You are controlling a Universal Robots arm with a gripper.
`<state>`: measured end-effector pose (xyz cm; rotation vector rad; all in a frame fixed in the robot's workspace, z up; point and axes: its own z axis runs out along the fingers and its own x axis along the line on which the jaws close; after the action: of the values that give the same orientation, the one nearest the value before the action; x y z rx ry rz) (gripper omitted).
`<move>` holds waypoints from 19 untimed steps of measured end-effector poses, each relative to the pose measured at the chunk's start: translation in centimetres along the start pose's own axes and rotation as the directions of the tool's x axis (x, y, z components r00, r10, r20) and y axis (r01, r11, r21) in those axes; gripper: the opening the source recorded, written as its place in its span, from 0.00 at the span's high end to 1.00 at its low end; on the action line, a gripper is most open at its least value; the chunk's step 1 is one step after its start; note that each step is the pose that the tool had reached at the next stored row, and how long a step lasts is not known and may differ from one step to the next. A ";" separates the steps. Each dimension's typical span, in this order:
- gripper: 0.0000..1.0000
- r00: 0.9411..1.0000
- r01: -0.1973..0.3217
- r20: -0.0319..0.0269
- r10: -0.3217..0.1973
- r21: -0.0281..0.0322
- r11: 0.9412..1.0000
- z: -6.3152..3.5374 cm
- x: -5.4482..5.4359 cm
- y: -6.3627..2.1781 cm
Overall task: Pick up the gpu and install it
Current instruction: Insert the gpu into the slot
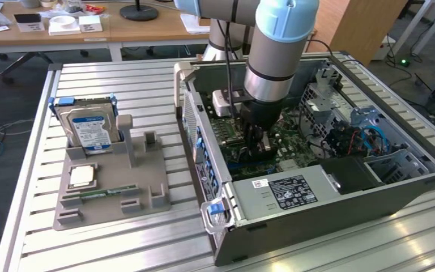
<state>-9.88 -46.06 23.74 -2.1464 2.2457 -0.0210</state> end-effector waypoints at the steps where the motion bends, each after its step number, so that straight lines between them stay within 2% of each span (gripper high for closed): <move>1: 0.74 1.000 0.000 0.000 0.000 0.000 1.000 0.00 0.0 0.00; 4: 0.73 1.000 0.000 0.000 0.000 0.000 1.000 0.00 0.0 0.02; 5: 0.68 1.000 0.000 0.000 0.000 0.000 1.000 0.01 0.0 0.02; 6: 0.68 1.000 0.000 0.000 0.000 0.000 1.000 0.00 0.0 0.02; 8: 0.55 1.000 0.000 0.000 0.000 0.000 1.000 0.00 0.0 0.00; 10: 0.55 1.000 0.000 0.000 0.000 0.000 1.000 0.00 0.0 0.00; 12: 0.43 1.000 0.000 0.000 0.000 0.000 1.000 0.00 0.0 0.00; 15: 0.43 1.000 0.000 -0.001 0.000 0.000 1.000 -0.38 0.0 -0.01; 19: 0.43 1.000 0.000 -0.001 0.000 0.000 1.000 -1.47 0.0 -0.05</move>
<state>-9.89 -46.06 25.21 -2.1466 2.2460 -0.0217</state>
